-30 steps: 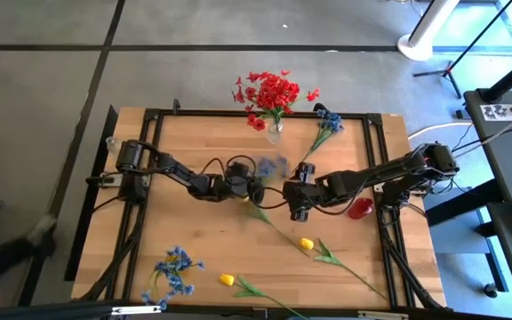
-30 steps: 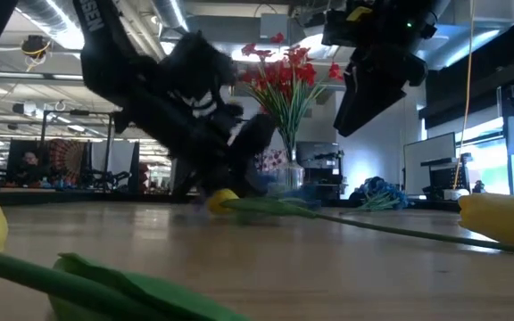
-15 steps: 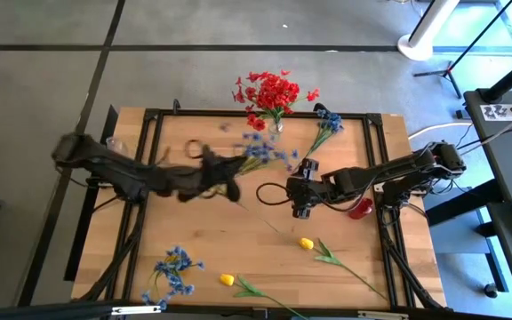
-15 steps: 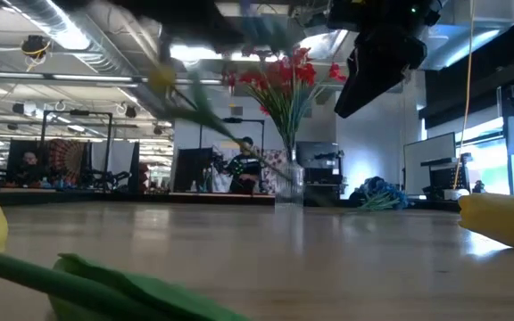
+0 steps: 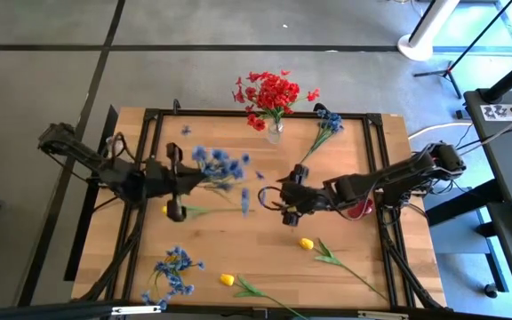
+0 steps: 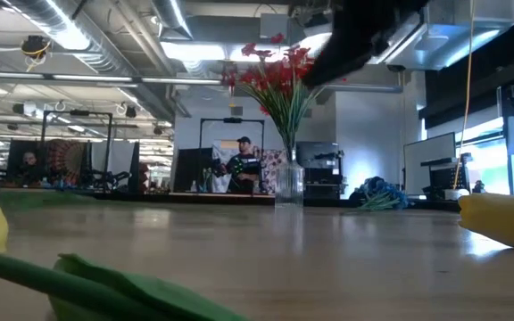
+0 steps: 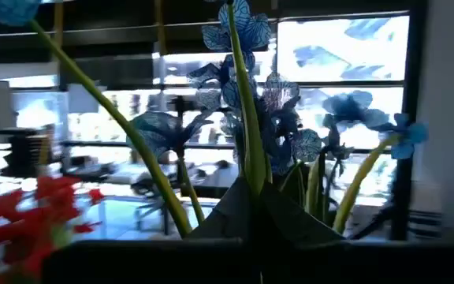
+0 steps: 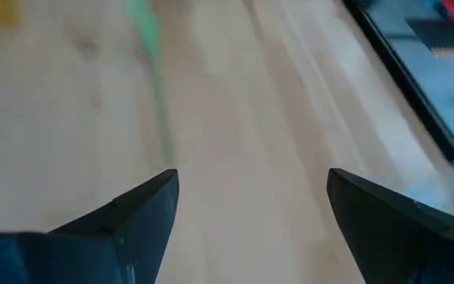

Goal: Sort flowers into vase by color
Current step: Put the bottom blue flower into the yellow vase

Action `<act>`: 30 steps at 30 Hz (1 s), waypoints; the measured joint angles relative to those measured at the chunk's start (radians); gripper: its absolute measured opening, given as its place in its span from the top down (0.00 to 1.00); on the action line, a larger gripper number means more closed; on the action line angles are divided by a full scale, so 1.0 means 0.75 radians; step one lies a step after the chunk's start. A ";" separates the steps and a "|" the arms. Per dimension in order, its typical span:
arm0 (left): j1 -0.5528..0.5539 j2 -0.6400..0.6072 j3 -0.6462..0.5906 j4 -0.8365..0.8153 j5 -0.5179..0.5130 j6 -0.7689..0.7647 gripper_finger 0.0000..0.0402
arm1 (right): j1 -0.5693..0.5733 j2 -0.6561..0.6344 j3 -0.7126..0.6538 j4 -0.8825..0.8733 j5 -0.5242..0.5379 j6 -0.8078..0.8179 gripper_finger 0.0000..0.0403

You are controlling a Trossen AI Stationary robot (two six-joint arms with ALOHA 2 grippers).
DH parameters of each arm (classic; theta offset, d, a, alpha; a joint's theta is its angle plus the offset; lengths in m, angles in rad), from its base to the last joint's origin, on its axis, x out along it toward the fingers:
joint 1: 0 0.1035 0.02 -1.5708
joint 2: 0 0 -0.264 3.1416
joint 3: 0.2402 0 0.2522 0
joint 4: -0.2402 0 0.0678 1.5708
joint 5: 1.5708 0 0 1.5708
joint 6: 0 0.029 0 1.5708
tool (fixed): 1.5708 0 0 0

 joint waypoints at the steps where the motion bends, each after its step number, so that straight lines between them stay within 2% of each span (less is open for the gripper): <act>1: -0.005 0.003 0.000 0.000 0.046 -0.004 1.00 | 0.012 0.008 0.000 0.046 -0.017 -0.013 0.20; 7: -0.128 0.002 -0.003 0.125 0.330 0.008 1.00 | 0.121 0.082 0.000 0.214 -0.023 -0.014 0.20; 10: -0.243 0.001 -0.003 0.204 0.304 0.080 1.00 | 0.182 0.121 0.000 0.274 0.006 0.058 0.20; 13: -0.357 -0.002 -0.028 0.296 0.201 0.141 1.00 | 0.232 0.155 0.000 0.336 0.061 0.154 0.20; 16: -0.452 -0.002 -0.148 0.514 0.067 0.200 1.00 | 0.270 0.192 0.000 0.409 0.104 0.233 0.20; 18: -0.497 -0.001 -0.271 0.711 0.036 0.219 1.00 | 0.281 0.219 0.000 0.505 0.109 0.258 0.20; 20: -0.537 -0.001 -0.408 0.952 0.058 0.218 1.00 | 0.286 0.247 0.000 0.621 0.105 0.261 0.20; 24: -0.602 -0.001 -0.662 1.387 0.194 0.132 1.00 | 0.283 0.302 0.000 0.838 0.048 0.261 0.20; 26: -0.616 -0.011 -0.734 1.409 0.241 0.038 1.00 | 0.279 0.320 0.000 0.917 0.048 0.260 0.20; 30: -0.625 -0.004 -0.764 1.410 0.254 -0.148 1.00 | 0.271 0.334 0.000 0.980 0.081 0.270 0.20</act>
